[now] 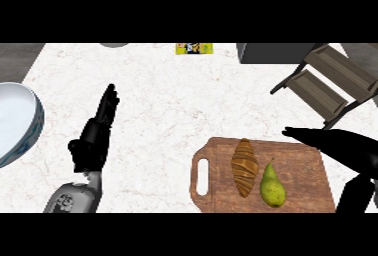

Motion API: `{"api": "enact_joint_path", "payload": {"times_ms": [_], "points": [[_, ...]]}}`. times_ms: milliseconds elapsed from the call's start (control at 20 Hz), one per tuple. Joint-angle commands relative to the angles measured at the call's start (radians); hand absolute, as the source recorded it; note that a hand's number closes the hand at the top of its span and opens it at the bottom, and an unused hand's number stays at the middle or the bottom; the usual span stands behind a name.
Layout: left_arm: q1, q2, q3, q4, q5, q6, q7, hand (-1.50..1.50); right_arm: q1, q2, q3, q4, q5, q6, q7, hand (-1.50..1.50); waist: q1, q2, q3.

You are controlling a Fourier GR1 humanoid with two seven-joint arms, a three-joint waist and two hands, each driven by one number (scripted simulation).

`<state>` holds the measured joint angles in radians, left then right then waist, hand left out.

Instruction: Pick the pear from the cutting board and place it in the tiered basket

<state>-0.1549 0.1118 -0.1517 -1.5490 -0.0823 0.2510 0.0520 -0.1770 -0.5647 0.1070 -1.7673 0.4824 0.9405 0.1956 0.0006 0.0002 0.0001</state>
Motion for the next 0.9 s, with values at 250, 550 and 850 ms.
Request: {"api": "enact_joint_path", "payload": {"times_ms": [250, 550, 850], "points": [[-0.026, -0.015, 0.043, 0.015, -0.021, -0.031, -0.007, 0.0, 0.06, 0.097, 0.017, -0.018, 0.076, 0.0, -0.038, -1.5, -0.003, -0.001, 0.0], [0.007, -0.048, 0.023, -0.029, -0.05, -0.028, 0.024, 0.0, -0.016, 0.112, 0.023, 0.156, 0.165, -0.045, -0.16, -1.5, 0.002, 0.0, 0.0], [0.037, -0.063, 0.026, -0.042, -0.068, -0.036, 0.005, 0.0, 0.08, 0.136, 0.007, 0.07, 0.174, -0.004, -0.153, -1.5, -0.002, -0.001, 0.0]]}}
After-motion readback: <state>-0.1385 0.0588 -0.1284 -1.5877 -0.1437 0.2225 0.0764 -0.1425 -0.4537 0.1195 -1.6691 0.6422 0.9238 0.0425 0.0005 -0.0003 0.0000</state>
